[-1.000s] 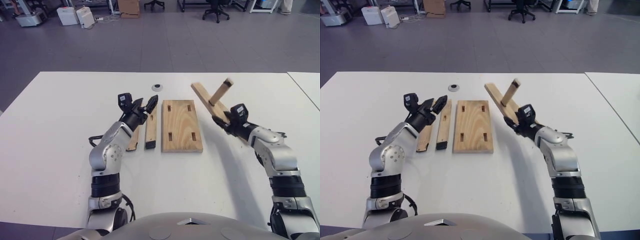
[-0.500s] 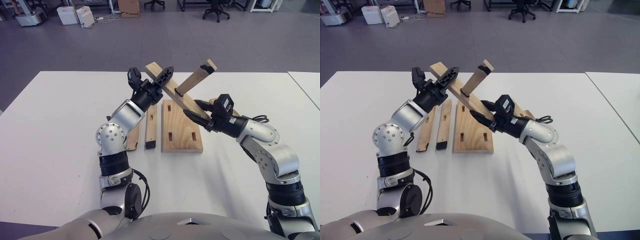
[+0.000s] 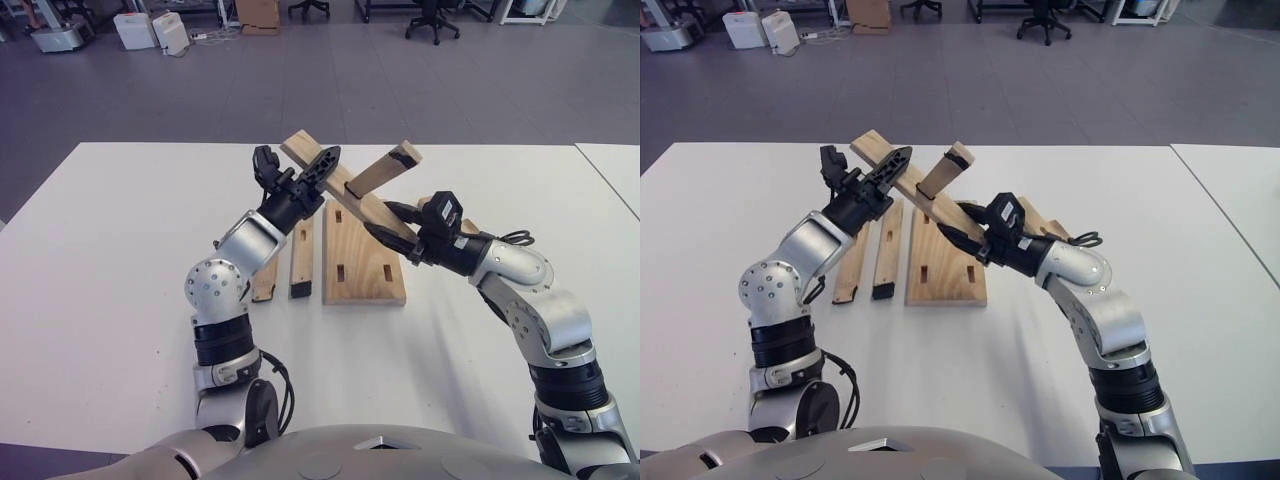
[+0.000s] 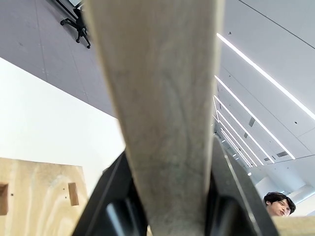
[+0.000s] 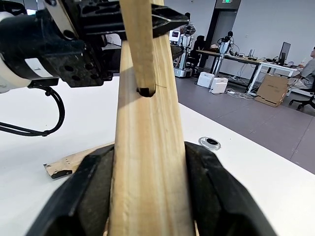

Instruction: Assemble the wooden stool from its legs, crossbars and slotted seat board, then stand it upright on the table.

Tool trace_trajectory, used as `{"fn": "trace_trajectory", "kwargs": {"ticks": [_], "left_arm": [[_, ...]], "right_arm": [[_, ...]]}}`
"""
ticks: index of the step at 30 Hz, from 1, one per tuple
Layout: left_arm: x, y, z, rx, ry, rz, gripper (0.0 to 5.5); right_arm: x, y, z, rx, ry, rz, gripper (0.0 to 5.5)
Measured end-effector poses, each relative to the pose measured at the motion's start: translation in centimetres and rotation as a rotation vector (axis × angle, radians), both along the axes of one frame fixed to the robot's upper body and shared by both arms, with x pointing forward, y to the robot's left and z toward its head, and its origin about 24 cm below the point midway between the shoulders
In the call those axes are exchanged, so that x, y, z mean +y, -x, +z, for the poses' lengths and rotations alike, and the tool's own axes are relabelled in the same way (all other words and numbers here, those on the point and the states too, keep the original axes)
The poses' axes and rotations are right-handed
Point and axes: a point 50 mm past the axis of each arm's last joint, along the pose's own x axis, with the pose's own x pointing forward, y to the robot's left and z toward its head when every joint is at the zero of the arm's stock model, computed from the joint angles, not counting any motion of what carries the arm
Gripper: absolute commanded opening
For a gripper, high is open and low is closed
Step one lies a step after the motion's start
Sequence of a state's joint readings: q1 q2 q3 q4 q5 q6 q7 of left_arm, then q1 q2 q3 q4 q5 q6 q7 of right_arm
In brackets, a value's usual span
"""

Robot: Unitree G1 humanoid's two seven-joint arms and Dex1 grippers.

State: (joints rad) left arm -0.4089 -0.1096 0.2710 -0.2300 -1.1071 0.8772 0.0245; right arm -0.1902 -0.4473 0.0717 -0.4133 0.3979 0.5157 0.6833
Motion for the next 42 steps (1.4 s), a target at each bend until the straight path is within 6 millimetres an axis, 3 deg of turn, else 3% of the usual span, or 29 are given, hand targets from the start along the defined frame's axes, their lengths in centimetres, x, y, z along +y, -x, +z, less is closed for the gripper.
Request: {"fn": "trace_trajectory", "kwargs": {"ticks": [4,9,14,19,25,28,32,39,42], "left_arm": [[2.3,0.7,-1.7,0.056,-0.081,0.145,1.01],[5.5,4.4,-2.7,0.101,-0.185,0.417,1.01],[5.5,5.9,-3.7,0.155,-0.263,0.504,1.01],[5.2,5.6,-3.8,0.125,-0.302,0.563,1.01],[4.8,5.9,-3.5,0.081,-0.363,0.592,1.01],[4.2,6.2,-3.2,0.057,-0.410,0.584,1.01],[4.3,6.3,-2.6,-0.006,-0.561,0.598,1.01],[2.6,5.6,-2.0,-0.135,-0.766,0.524,1.01],[1.6,5.4,-2.7,-0.178,-0.878,0.457,1.01]], "right_arm": [[-0.6,0.2,0.5,-0.026,-0.003,0.000,3.10],[-4.3,-0.1,-3.5,0.073,0.202,-0.154,3.10],[-4.6,0.3,-8.1,0.149,0.415,-0.141,3.10],[-3.8,0.3,-8.3,0.104,0.443,-0.101,3.10],[-6.8,-0.4,-8.3,0.134,0.412,-0.279,3.10],[-4.8,0.7,-9.9,0.169,0.471,-0.140,3.10],[-2.0,1.2,-10.4,0.167,0.447,-0.071,3.10],[-1.7,1.0,-10.2,0.174,0.438,-0.075,3.10],[-2.3,0.4,-9.5,0.149,0.440,-0.104,3.10]]}}
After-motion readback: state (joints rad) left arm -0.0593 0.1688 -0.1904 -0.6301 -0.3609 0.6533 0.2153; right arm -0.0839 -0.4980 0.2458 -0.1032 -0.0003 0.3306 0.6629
